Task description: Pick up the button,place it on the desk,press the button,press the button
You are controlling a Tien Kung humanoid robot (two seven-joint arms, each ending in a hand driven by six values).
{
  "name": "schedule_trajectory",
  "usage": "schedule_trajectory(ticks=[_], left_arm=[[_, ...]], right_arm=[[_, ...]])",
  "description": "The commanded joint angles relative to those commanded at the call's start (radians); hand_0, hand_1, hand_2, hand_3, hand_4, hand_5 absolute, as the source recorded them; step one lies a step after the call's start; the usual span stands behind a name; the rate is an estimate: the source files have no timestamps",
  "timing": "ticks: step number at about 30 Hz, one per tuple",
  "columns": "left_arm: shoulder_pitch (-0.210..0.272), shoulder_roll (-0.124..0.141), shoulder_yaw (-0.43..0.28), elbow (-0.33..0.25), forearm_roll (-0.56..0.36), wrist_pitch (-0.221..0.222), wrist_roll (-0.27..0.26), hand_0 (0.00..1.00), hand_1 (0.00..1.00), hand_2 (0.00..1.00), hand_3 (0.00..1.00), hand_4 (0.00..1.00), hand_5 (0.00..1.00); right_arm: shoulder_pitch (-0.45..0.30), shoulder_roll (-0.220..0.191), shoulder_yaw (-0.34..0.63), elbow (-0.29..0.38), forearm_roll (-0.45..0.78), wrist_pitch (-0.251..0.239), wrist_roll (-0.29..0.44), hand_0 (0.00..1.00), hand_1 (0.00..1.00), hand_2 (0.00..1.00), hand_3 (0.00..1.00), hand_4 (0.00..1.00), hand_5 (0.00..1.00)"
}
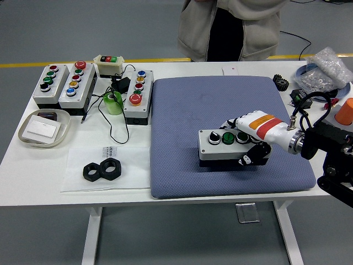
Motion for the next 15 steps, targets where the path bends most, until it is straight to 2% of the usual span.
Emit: schedule_trajectory(ticks=[6, 15], left_arm=[[-0.002, -0.001, -0.002, 0.000, 0.003, 0.000, 0.002, 0.714, 0.824, 0.877, 0.829, 0.645, 0.998], [-0.007, -0.002, 0.005, 0.001, -0.007, -0.001, -0.002, 0.715, 0.825, 0.876, 0.828, 0.645, 0.998]], right_arm=[[0.009, 0.008, -0.026, -0.021, -0.018, -0.034, 0.039, 0.349, 0.409, 0.480, 0.627, 0.847, 0.015], [0.015, 0.015, -0.037, -0.056, -0.027, -0.037, 0.042, 0.365, 0.416, 0.488, 0.644, 0.839, 0.010]])
